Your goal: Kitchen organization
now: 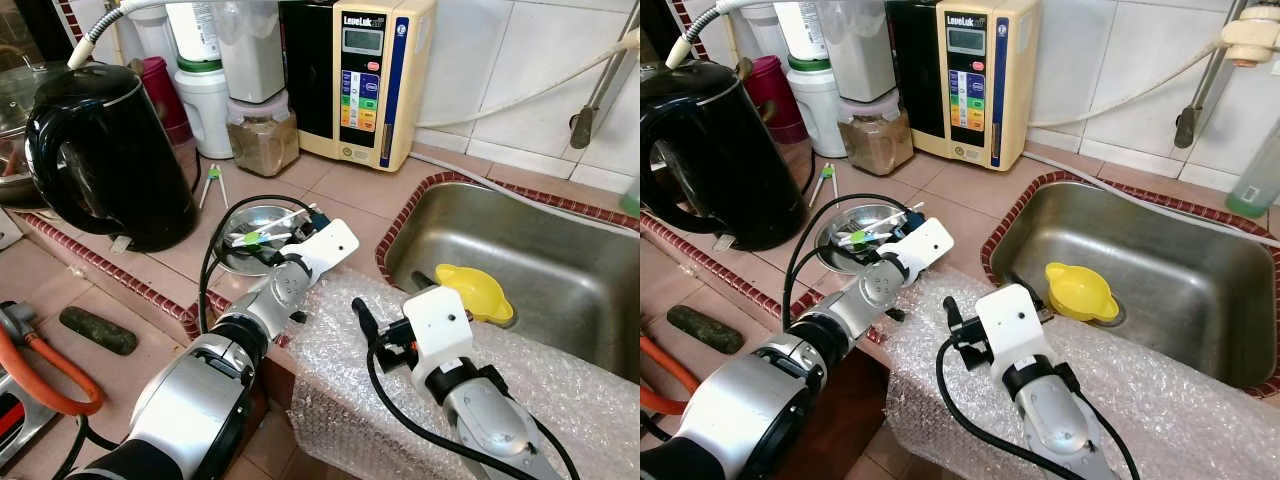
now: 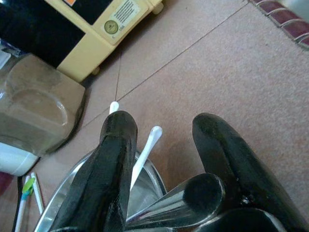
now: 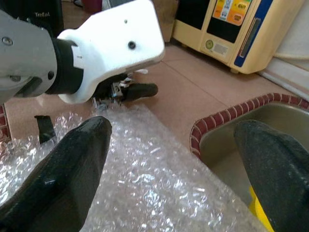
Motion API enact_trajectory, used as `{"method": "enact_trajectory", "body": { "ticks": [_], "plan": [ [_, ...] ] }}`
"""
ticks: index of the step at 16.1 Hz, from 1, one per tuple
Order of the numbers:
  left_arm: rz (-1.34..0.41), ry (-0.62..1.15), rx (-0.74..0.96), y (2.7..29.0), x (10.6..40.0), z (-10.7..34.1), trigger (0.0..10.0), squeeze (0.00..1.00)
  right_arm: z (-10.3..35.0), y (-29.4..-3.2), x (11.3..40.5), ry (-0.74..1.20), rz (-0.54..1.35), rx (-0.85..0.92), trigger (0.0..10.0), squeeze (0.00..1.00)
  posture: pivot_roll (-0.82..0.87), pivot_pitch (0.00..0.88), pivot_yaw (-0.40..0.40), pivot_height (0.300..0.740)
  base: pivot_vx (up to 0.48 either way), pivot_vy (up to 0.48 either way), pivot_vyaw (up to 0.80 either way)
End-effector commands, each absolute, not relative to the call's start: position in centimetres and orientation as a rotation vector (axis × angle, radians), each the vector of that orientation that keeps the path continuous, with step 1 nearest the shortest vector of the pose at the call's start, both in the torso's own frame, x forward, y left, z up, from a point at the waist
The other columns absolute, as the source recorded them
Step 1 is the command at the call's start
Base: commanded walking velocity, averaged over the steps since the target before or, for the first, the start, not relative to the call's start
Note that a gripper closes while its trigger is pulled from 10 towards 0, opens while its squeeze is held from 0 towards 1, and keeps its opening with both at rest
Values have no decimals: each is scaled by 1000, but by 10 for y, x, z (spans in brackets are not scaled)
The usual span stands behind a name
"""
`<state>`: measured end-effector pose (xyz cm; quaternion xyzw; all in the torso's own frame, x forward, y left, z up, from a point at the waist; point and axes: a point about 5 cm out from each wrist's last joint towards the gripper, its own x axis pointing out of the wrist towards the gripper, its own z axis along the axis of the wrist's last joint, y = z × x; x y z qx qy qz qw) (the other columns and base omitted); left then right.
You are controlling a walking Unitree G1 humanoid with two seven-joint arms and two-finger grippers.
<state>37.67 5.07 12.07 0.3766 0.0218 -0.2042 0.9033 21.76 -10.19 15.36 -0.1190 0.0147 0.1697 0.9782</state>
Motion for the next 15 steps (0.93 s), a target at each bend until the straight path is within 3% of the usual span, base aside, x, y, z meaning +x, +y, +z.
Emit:
{"method": "enact_trajectory", "body": {
  "ticks": [1, 2, 15],
  "plan": [
    [-420, 61, 789, 55, 379, 122, 3059, 0, 154, -102, 220, 26, 337, -244, 10000, 0, -114, 0, 76, 740, 0, 0, 0],
    [-422, 74, 793, 55, 377, 118, 0, 0, 154, -102, 220, 26, 336, -244, 10000, 0, -107, 0, 72, 740, 0, 0, 0],
    [-424, 33, 728, 50, 376, 122, 0, 0, 144, -96, 217, 87, 385, -193, 10000, 0, -108, 0, 79, 740, 0, 0, 0]
  ]
}}
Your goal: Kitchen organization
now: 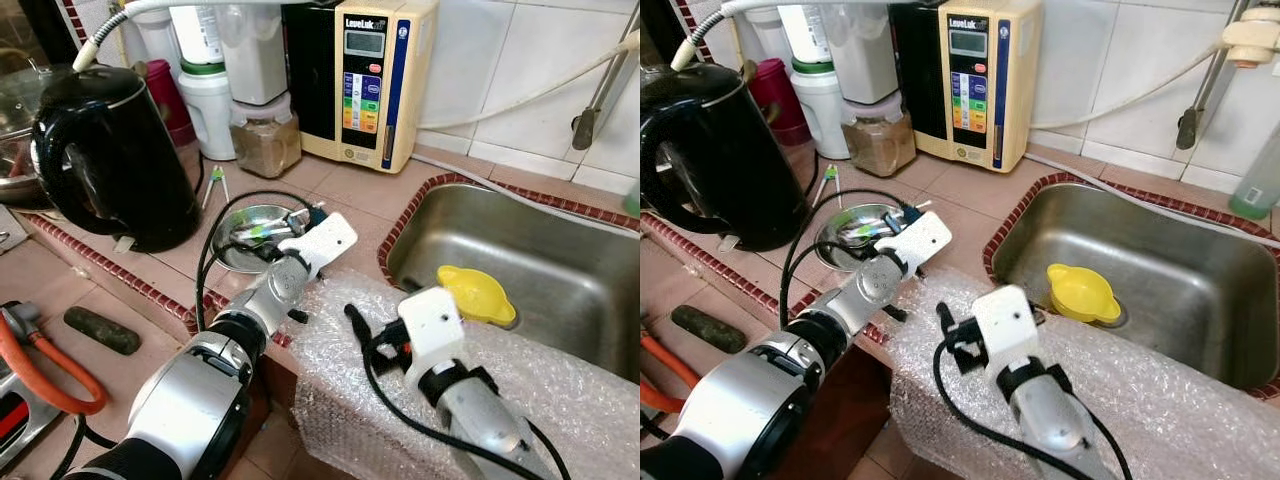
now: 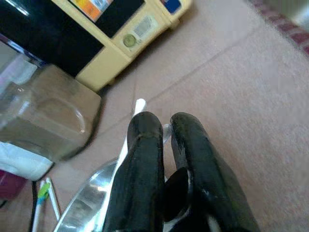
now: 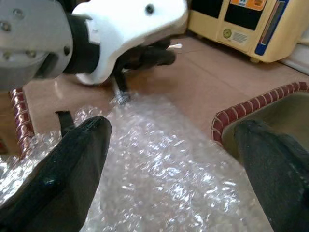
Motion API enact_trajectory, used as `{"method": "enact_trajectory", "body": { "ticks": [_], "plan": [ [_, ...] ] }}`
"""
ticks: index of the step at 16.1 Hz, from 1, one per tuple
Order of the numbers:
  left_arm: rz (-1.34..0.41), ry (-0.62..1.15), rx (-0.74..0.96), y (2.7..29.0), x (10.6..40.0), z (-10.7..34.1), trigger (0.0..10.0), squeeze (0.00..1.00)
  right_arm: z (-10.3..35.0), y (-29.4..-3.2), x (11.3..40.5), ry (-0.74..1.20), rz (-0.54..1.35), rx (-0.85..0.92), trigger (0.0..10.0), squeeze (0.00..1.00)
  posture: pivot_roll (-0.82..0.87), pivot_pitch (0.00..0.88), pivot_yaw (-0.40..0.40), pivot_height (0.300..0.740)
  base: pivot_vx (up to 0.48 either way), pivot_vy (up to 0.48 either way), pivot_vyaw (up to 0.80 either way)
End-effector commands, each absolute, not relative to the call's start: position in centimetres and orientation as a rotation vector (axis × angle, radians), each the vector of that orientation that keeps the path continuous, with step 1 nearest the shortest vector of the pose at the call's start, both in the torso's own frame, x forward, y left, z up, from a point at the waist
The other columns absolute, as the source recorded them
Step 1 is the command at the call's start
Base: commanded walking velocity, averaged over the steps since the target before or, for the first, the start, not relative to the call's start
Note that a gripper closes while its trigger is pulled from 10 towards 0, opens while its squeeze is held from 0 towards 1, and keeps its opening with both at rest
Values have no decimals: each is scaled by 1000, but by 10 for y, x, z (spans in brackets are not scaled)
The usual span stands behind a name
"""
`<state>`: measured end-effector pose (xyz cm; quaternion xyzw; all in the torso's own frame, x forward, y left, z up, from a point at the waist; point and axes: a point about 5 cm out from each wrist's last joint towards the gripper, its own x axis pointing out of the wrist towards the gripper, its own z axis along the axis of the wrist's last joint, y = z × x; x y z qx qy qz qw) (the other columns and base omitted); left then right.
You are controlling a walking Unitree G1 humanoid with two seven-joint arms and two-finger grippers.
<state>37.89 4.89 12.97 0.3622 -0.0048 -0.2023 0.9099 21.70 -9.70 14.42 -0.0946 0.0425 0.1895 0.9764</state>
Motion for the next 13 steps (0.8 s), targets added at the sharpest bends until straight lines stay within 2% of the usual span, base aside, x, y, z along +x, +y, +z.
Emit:
{"method": "enact_trajectory", "body": {
  "ticks": [1, 5, 10, 13],
  "plan": [
    [-423, 19, 716, 49, 377, 124, 0, 0, 143, -96, 217, 88, 381, -198, 10000, 0, -107, 0, 83, 740, 0, 0, 0],
    [-403, -82, 628, 48, 380, 140, 0, 0, 145, -101, 222, 77, 365, -209, 10000, 0, -96, 0, 82, 740, 0, 0, 0],
    [-398, -256, 495, 66, 377, 158, 0, 0, 145, -103, 226, 62, 360, -225, 10000, 0, -67, 0, 68, 740, 0, 0, 0],
    [-461, -356, 349, 65, 372, 176, 0, 0, 148, -107, 232, 32, 345, -234, 10000, 0, -52, 0, 58, 740, 0, 0, 0]
  ]
}}
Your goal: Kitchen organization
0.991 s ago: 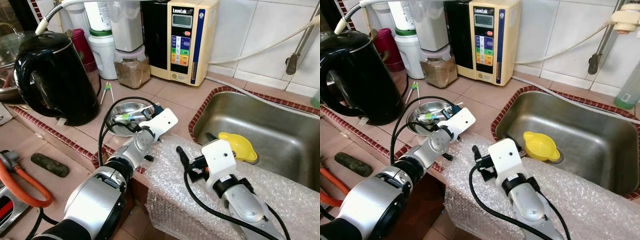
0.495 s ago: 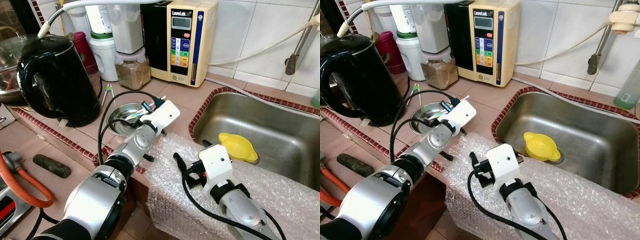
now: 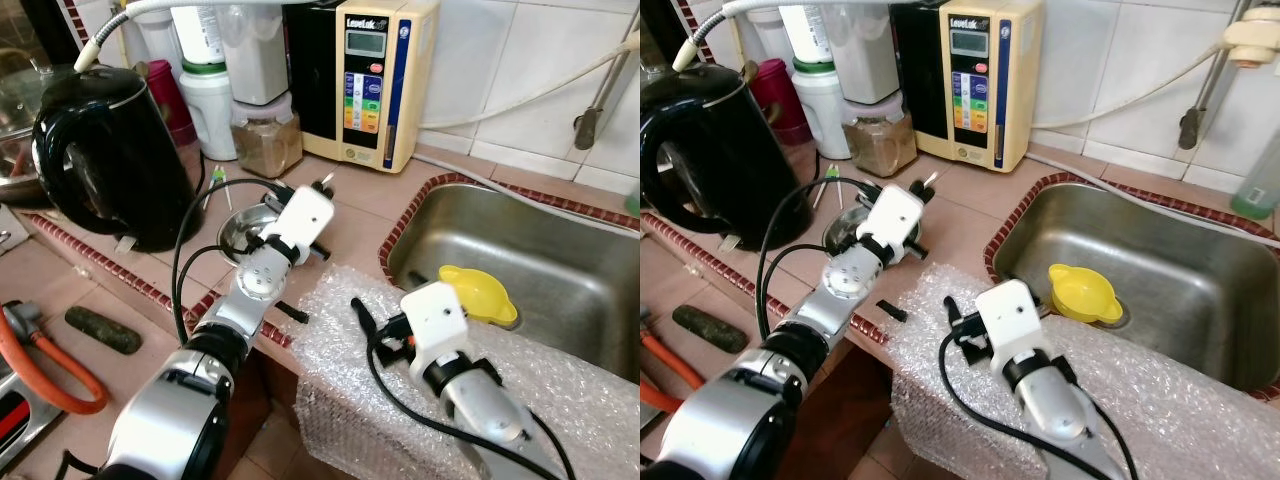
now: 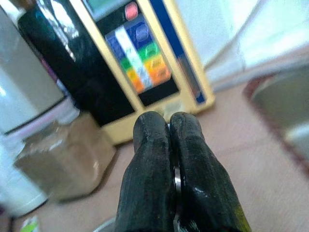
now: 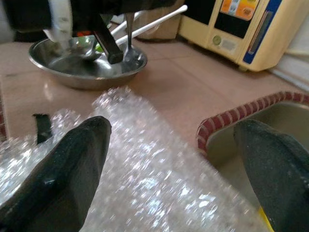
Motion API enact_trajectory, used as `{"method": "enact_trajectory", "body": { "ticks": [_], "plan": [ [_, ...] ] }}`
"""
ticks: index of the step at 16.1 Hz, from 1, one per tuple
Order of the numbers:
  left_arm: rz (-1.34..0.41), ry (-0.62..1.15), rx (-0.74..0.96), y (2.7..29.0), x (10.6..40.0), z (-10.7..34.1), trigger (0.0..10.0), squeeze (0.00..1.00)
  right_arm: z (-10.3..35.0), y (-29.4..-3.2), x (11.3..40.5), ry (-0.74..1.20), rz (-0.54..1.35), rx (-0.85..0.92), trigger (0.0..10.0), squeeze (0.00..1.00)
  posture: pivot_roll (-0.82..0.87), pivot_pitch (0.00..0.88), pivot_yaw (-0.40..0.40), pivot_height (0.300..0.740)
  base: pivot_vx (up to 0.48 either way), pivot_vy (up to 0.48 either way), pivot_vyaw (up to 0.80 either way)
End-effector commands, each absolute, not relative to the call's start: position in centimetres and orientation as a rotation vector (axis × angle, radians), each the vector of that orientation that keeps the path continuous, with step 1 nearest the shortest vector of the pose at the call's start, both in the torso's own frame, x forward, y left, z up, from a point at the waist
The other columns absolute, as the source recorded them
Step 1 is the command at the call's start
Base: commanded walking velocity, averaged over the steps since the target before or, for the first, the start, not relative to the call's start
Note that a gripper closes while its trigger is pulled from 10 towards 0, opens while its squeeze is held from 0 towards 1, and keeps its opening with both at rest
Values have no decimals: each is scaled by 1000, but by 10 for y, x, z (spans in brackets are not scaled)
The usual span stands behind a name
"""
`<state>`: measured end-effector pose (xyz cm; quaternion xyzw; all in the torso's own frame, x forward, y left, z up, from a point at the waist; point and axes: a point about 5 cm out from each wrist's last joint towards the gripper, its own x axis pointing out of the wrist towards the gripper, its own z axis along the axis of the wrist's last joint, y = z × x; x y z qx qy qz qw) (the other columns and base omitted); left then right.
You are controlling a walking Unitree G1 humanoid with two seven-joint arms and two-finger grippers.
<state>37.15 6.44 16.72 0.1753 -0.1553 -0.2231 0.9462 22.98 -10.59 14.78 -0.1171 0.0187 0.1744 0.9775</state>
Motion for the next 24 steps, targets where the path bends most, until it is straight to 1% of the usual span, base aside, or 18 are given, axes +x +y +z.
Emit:
{"method": "enact_trajectory", "body": {
  "ticks": [1, 2, 6, 10, 14, 16, 18, 22, 24],
  "plan": [
    [-468, -359, 309, 65, 371, 178, 0, 0, 149, -109, 233, 22, 335, -240, 10000, 0, -47, 0, 55, 740, 0, 0, 0],
    [-487, -399, 267, 64, 368, 185, 0, 0, 151, -113, 237, 4, 320, -250, 10000, 0, -41, 0, 51, 740, 0, 0, 0],
    [-480, -443, 274, 71, 364, 193, 0, 0, 151, -118, 243, -10, 311, -276, 10000, 0, -30, 0, 44, 740, 0, 0, 0],
    [-487, -412, 273, 76, 361, 188, 0, 0, 148, -118, 243, -9, 314, -282, 10000, 0, -29, 0, 42, 740, 0, 0, 0],
    [-523, -427, 214, 70, 356, 194, 0, 0, 148, -121, 245, -16, 308, -293, 10000, 0, -28, 0, 40, 740, 0, 0, 0],
    [-650, -437, 63, 54, 348, 204, 0, 0, 149, -124, 248, -25, 313, -331, 10000, 0, -25, 0, 39, 740, 0, 0, 0],
    [-804, -411, 3, 38, 337, 204, 0, 0, 151, -124, 251, -47, 347, -353, 10000, 0, -24, 0, 38, 740, 0, 0, 0],
    [-997, -347, -6, 18, 321, 196, 0, 0, 162, -124, 260, -114, 405, -453, 10000, 0, -27, 0, 41, 740, 0, 0, 0],
    [-1054, -327, -14, 12, 315, 195, 0, 0, 167, -126, 268, -144, 416, -497, 10000, 0, -29, 0, 44, 740, 0, 0, 0]
  ]
}}
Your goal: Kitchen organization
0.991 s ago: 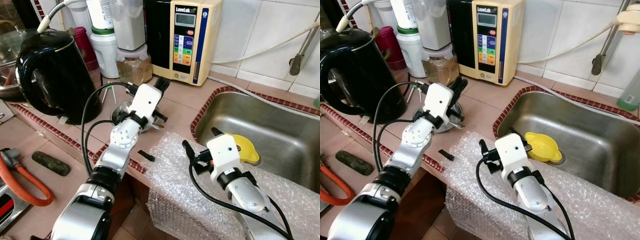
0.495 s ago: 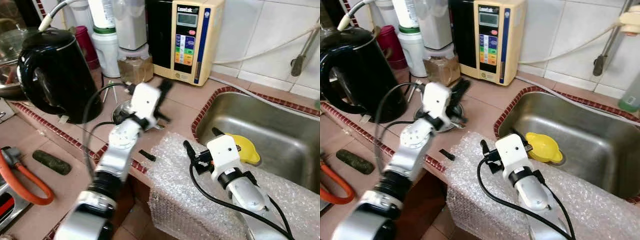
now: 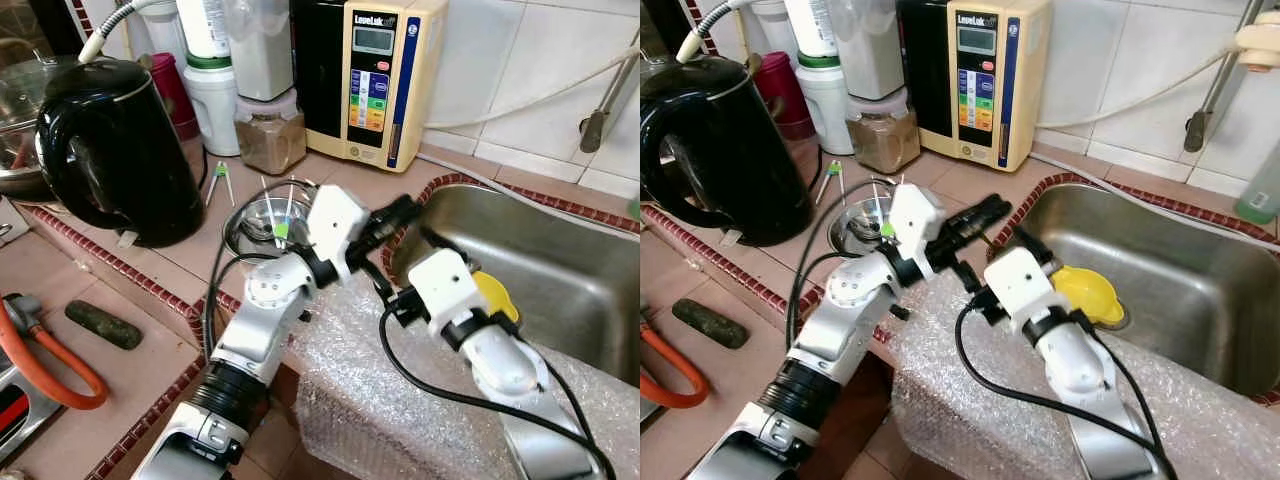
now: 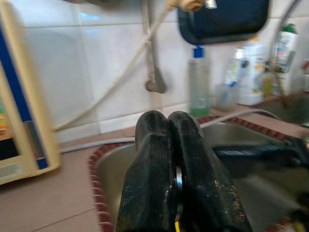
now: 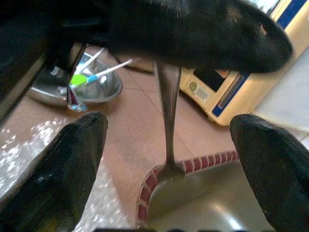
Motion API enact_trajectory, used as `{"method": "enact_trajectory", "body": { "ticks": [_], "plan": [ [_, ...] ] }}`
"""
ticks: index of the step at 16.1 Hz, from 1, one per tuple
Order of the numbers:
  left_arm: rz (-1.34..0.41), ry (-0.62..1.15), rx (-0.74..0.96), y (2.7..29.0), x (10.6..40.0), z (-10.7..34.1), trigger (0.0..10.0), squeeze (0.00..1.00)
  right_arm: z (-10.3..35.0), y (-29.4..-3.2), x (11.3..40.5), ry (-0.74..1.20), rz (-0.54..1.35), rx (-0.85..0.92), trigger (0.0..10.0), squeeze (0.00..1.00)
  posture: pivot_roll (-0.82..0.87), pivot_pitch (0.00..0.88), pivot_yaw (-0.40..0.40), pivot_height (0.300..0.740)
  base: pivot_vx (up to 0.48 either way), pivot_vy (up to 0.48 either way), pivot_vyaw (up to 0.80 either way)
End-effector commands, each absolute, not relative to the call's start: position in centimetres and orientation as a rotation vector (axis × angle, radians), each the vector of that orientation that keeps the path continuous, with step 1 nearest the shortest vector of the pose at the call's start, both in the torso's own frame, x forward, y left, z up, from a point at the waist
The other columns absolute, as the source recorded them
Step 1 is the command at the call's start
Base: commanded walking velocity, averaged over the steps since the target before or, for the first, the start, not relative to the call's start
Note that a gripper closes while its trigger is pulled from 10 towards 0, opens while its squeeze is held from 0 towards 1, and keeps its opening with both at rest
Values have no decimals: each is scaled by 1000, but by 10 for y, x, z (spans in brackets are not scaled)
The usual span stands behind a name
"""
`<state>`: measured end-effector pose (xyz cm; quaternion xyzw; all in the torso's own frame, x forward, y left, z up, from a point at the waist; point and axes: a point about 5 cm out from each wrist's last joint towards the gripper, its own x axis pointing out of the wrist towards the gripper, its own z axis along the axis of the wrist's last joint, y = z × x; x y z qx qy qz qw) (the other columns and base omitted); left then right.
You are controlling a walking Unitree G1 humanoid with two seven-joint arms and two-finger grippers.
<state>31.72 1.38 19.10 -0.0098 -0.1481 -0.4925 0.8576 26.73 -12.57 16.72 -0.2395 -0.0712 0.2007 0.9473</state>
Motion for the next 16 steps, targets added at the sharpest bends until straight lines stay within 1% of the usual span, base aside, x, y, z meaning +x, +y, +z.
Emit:
{"method": "enact_trajectory", "body": {
  "ticks": [1, 3, 4, 5, 6, 11, 16],
  "plan": [
    [-1083, -310, -46, 11, 312, 197, 0, 0, 167, -126, 273, -152, 424, -513, 10000, 0, -30, 0, 44, 740, 0, 0, 0],
    [-1117, -310, -44, 9, 308, 199, 0, 0, 167, -127, 280, -155, 431, -500, 10000, 0, -29, 0, 47, 740, 0, 0, 0],
    [-1131, -315, -46, 8, 306, 201, 0, 0, 168, -127, 287, -151, 440, -456, 10000, 0, -30, 0, 50, 740, 0, 0, 0],
    [-1138, -313, -50, 7, 305, 202, 0, 0, 166, -126, 292, -145, 457, -446, 2667, 0, -29, 0, 50, 740, 0, 0, 0],
    [-1140, -315, -51, 7, 305, 202, 0, 0, 166, -124, 294, -141, 469, -436, 0, 0, -28, 0, 51, 740, 0, 0, 0],
    [-1154, -307, -61, 6, 303, 205, 0, 0, 161, -112, 305, -128, 557, -448, 0, 0, -23, 0, 54, 740, 0, 0, 0],
    [-1158, -303, -61, 6, 303, 205, 0, 0, 143, -111, 300, -41, 660, -468, 0, 0, -25, 0, 57, 740, 0, 0, 0]
  ]
}}
